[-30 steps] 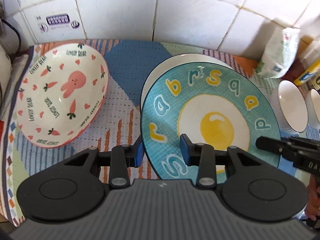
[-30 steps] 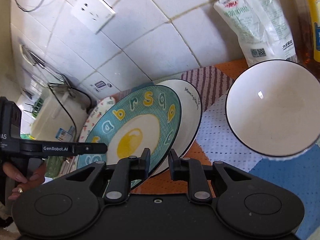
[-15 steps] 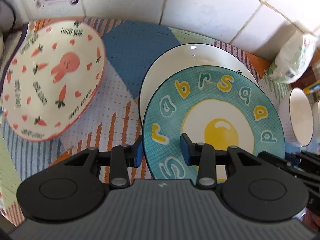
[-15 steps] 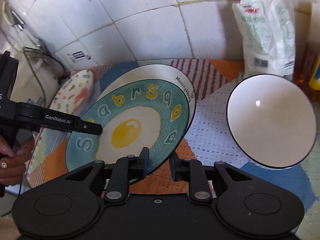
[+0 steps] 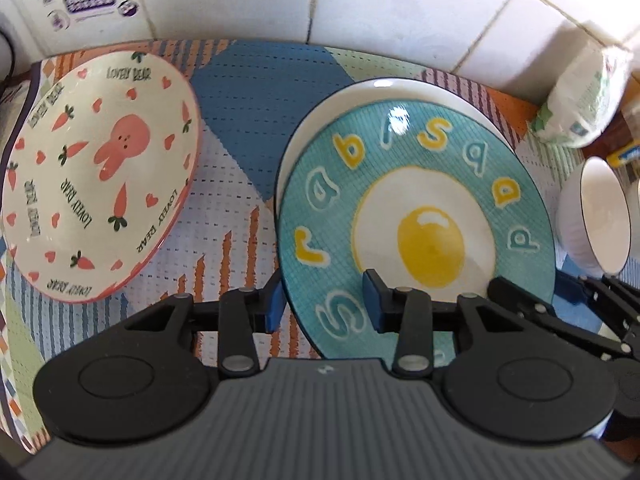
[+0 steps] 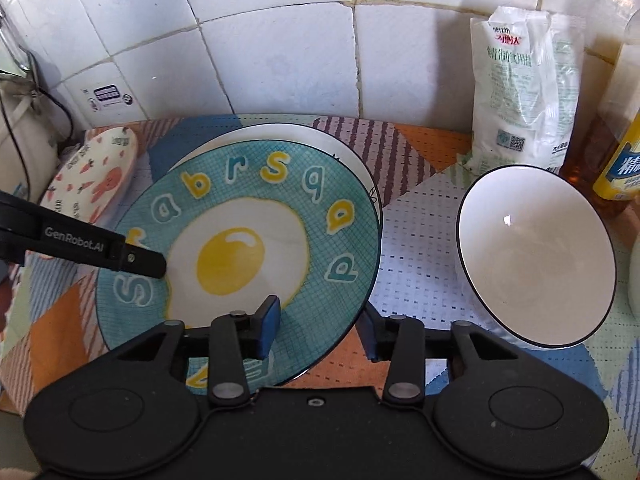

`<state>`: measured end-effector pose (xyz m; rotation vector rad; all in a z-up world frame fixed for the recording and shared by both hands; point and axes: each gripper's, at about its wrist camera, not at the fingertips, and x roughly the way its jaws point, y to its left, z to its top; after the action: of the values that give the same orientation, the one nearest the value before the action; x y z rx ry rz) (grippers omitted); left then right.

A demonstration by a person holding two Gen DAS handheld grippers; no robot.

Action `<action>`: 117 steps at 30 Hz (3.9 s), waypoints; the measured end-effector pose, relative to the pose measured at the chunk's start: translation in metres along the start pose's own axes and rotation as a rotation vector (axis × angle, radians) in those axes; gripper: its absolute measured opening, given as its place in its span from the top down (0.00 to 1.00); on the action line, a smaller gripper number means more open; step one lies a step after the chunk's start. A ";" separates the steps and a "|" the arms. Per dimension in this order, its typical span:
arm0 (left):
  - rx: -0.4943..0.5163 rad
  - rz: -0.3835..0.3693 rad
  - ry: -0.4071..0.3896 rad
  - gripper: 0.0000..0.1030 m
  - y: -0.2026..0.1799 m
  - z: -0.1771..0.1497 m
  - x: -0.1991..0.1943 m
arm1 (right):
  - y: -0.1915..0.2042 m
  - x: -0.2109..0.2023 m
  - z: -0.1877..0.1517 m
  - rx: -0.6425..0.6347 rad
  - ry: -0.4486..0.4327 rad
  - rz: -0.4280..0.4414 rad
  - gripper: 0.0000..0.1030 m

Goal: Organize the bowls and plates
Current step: 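Carry the blue egg plate with the left tool onto the white plate, then open the left tool and move it to the bunny plate, then grip the rim of the pink bunny plate with the left tool, then carry the bunny plate with the left tool onto the blue egg plate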

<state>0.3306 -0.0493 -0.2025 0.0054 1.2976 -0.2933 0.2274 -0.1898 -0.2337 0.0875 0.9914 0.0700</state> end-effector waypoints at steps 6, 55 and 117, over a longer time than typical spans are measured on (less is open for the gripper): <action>0.055 -0.021 0.022 0.63 0.010 -0.006 -0.009 | 0.017 -0.002 -0.011 -0.024 -0.034 -0.091 0.49; 0.264 -0.013 -0.139 0.35 0.221 -0.059 -0.099 | 0.246 -0.047 -0.051 0.018 -0.398 0.030 0.29; 0.337 -0.151 -0.362 0.73 0.183 -0.072 -0.111 | 0.165 -0.037 -0.039 0.384 -0.307 0.136 0.77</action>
<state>0.2761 0.1629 -0.1460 0.1356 0.8797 -0.6114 0.1715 -0.0282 -0.2066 0.5038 0.6811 -0.0107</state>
